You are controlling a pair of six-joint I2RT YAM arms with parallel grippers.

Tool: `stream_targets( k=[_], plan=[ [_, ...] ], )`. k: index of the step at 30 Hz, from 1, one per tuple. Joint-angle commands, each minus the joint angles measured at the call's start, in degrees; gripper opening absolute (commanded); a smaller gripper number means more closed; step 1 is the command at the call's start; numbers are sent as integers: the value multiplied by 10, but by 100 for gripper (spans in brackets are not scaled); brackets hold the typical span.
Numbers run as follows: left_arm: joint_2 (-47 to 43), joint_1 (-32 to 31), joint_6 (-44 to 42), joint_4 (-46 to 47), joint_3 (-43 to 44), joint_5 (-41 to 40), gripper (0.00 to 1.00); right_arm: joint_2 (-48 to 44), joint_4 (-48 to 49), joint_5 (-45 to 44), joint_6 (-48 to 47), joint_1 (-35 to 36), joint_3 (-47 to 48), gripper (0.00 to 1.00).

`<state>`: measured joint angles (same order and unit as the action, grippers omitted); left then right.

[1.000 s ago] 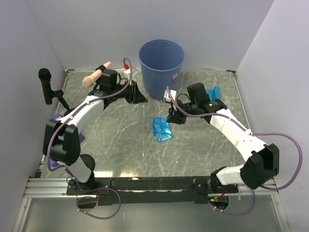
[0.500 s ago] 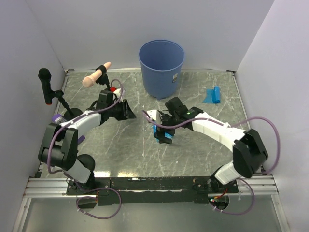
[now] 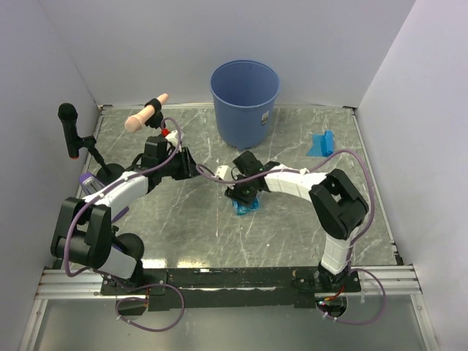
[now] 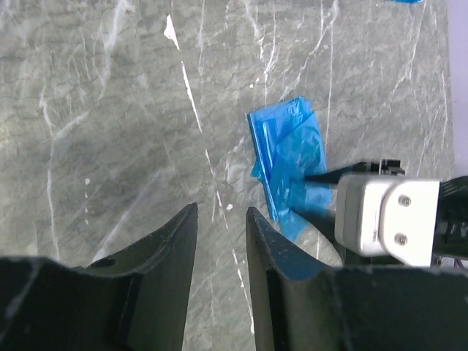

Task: Put the trash bags into the trash bin

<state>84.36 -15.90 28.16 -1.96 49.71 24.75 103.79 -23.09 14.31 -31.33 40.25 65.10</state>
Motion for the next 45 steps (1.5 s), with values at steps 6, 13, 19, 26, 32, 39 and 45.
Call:
stream_targets(
  k=[6, 13, 19, 26, 32, 39, 45],
  plan=[
    [18, 3, -19, 27, 25, 48, 39, -26, -24, -2, -34, -17, 71, 0],
    [-17, 3, -85, 123, 57, 251, 53, -94, -175, 201, -6, -96, 228, 0],
    [2, -2, -130, 63, 180, 308, 69, -112, -191, 202, 51, -103, 366, 0],
    [46, -23, -117, 46, 316, 226, 69, -90, -166, 176, 101, -103, 466, 0],
    [79, -30, -194, -3, 376, 182, 61, -102, -164, 178, 88, -105, 487, 0],
    [99, -28, -231, -41, 413, 395, 1, -108, -172, 178, 62, -145, 473, 0],
    [130, -12, -193, -44, 463, 480, 1, -89, -158, 134, 1, -170, 484, 0]
  ],
)
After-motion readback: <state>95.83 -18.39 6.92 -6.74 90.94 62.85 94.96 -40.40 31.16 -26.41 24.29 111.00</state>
